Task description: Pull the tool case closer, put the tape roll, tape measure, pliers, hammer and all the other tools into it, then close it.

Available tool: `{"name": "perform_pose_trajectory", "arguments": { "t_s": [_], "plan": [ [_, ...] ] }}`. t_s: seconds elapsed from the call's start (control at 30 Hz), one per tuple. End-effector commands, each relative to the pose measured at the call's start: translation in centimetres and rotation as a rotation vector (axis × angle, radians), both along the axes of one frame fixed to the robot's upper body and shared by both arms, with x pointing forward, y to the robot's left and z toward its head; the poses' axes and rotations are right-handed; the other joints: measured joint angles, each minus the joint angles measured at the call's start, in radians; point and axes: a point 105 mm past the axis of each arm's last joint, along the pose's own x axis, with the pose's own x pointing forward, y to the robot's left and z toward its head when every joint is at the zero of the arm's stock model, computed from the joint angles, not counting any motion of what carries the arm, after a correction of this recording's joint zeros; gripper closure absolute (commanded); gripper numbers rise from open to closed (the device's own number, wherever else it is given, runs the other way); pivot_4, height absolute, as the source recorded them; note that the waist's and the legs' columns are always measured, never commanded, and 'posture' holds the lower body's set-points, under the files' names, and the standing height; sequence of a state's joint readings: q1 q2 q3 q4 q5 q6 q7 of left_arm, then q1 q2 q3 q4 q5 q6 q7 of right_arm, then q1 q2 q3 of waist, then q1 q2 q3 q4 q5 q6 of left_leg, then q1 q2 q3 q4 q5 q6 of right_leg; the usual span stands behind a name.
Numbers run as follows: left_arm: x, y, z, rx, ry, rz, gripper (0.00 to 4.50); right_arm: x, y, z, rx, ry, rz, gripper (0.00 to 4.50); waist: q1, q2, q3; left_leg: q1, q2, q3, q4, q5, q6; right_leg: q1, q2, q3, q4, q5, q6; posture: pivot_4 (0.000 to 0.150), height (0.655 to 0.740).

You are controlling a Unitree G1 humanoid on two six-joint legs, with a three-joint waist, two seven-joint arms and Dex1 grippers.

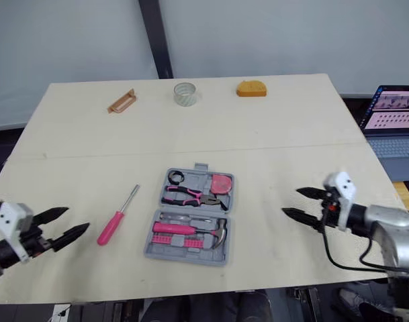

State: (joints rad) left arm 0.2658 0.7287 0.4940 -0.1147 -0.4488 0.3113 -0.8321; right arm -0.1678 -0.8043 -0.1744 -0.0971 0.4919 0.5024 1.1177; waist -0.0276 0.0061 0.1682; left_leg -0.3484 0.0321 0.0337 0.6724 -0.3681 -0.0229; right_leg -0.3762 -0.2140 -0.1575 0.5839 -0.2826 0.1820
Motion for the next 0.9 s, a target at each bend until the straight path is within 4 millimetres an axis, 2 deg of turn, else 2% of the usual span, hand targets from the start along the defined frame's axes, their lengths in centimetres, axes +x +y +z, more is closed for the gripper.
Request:
{"name": "perform_pose_trajectory", "arguments": {
  "t_s": [0.03,0.13,0.3,0.47,0.6,0.9],
  "plan": [
    [0.8,-2.0,-0.2,0.011,0.006,0.003,0.00,-0.7,4.8,2.3,0.028,-0.065,0.177,0.03,0.002,0.000,0.000,0.000,0.000,0.000,0.000,0.000,0.000,0.000,0.000,0.000,0.000,0.000,0.000,0.150,0.7400],
    [1.8,-3.0,-1.2,0.048,0.038,0.032,0.00,-0.8,7.5,2.9,0.014,-0.092,0.264,0.03,0.009,-0.001,0.000,-0.001,0.000,-0.001,0.002,0.000,0.000,0.000,0.000,-0.001,0.000,0.000,0.000,0.150,0.7400],
    [2.6,-3.5,-3.2,0.109,0.095,0.090,0.00,-0.5,9.7,4.2,0.013,-0.144,0.328,0.03,0.028,-0.002,0.001,-0.003,0.000,-0.001,0.008,-0.002,0.001,0.000,0.000,-0.001,0.001,0.000,0.000,0.150,0.7400],
    [3.2,-4.5,-3.6,0.096,0.098,0.088,0.00,-1.0,10.7,5.0,0.014,-0.164,0.378,0.03,0.029,-0.002,0.001,-0.004,0.000,-0.001,0.009,-0.002,0.001,0.000,0.000,-0.001,0.001,0.000,0.000,0.150,0.7400],
    [4.1,-4.4,-4.0,0.097,0.100,0.130,0.00,-1.9,11.3,5.3,0.006,-0.163,0.427,0.03,0.029,-0.002,0.001,-0.004,0.000,-0.001,0.009,-0.002,0.001,0.000,0.000,-0.001,0.002,0.000,0.000,0.150,0.7400],
    [4.6,-4.8,-5.4,0.103,0.149,0.135,0.00,-2.1,11.7,5.5,-0.015,-0.172,0.449,0.03,0.031,-0.002,0.001,-0.003,0.000,-0.001,0.009,-0.002,0.001,0.000,0.000,-0.001,0.002,0.000,0.000,0.150,0.7400]
  ]
}}
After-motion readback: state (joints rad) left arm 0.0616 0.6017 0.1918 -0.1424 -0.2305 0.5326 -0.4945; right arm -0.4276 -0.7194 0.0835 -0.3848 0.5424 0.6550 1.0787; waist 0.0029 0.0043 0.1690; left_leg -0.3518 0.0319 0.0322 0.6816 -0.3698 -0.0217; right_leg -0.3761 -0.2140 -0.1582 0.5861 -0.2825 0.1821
